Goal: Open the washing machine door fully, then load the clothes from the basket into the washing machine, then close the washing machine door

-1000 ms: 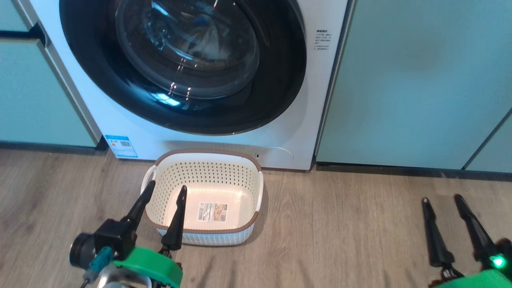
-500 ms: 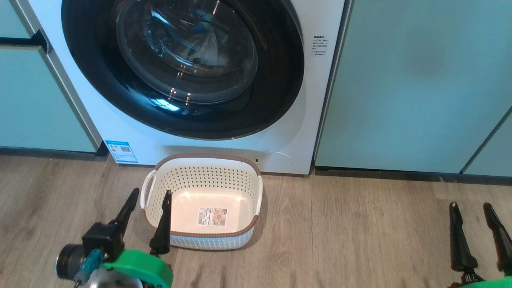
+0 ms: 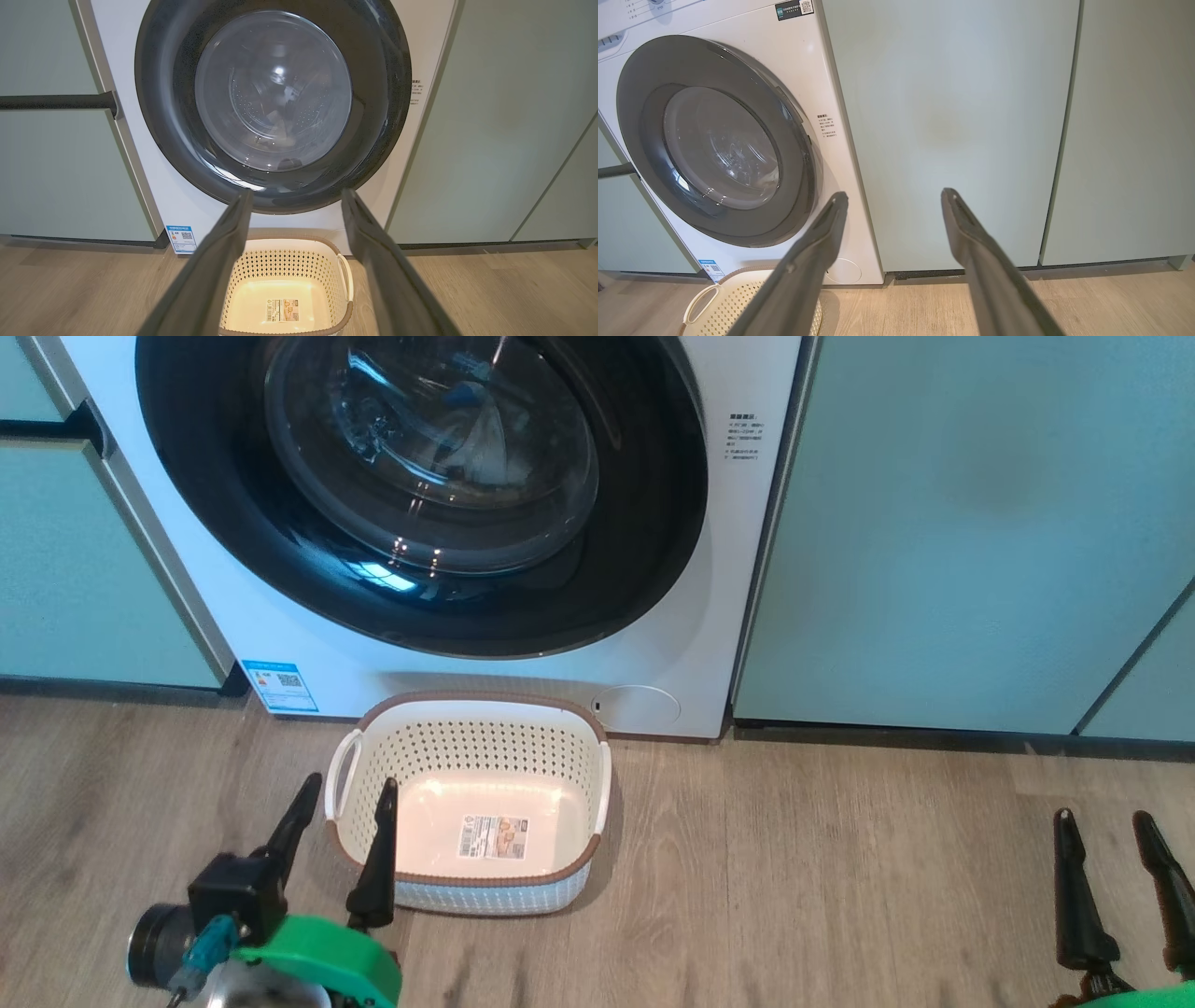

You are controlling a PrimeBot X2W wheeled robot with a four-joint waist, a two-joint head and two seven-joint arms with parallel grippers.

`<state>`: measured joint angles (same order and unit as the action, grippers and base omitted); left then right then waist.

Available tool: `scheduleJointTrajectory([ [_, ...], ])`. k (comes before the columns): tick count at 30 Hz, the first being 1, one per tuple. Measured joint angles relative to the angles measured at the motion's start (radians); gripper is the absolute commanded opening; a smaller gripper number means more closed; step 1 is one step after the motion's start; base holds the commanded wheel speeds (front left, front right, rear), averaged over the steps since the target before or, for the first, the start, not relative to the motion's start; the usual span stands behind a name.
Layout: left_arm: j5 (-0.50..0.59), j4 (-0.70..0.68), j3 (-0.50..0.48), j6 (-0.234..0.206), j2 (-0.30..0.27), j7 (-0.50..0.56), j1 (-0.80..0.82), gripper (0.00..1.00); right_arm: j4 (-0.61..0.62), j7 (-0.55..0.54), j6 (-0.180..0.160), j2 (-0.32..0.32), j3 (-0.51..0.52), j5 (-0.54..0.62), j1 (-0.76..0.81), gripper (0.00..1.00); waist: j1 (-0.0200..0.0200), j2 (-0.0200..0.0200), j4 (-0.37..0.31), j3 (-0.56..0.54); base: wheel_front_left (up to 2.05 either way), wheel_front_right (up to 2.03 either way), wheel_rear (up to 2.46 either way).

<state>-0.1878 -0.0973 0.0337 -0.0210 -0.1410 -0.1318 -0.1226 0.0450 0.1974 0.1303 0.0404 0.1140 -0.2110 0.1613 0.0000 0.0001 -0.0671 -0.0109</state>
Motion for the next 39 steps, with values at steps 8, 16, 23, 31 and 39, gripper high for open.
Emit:
scheduleJointTrajectory([
  [8, -0.007, -0.003, 0.002, -0.001, -0.001, 0.006, 0.000, 1.00, -0.002, 0.000, 0.000, 0.000, 0.002, 0.000, 0.000, 1.00, 0.0000, 0.0000, -0.001, 0.004, 0.00, 0.00, 0.00],
  [16, -0.007, -0.003, 0.004, -0.010, -0.002, 0.006, 0.000, 1.00, -0.004, 0.000, 0.000, 0.000, 0.003, 0.000, 0.000, 1.00, 0.0000, 0.0000, 0.001, 0.006, 0.00, 0.00, 0.00],
  [23, -0.007, -0.002, 0.008, -0.014, -0.004, 0.006, 0.000, 1.00, -0.006, 0.000, 0.000, -0.001, 0.001, -0.003, 0.000, 1.00, 0.0000, 0.0000, 0.005, 0.009, 0.00, 0.00, 0.00],
  [31, -0.027, 0.088, 0.026, -0.013, 0.019, 0.009, -0.037, 0.00, -0.100, -0.003, 0.000, -0.010, -0.014, -0.021, 0.024, 0.00, 0.0000, 0.0000, 0.007, 0.011, 0.00, 0.00, 0.00],
  [39, -0.123, 0.106, 0.027, -0.007, 0.021, 0.019, -0.037, 0.00, -0.107, -0.016, 0.000, -0.010, -0.016, -0.116, 0.018, 0.00, 0.0000, 0.0000, 0.011, 0.011, 0.00, 0.00, 0.00],
])
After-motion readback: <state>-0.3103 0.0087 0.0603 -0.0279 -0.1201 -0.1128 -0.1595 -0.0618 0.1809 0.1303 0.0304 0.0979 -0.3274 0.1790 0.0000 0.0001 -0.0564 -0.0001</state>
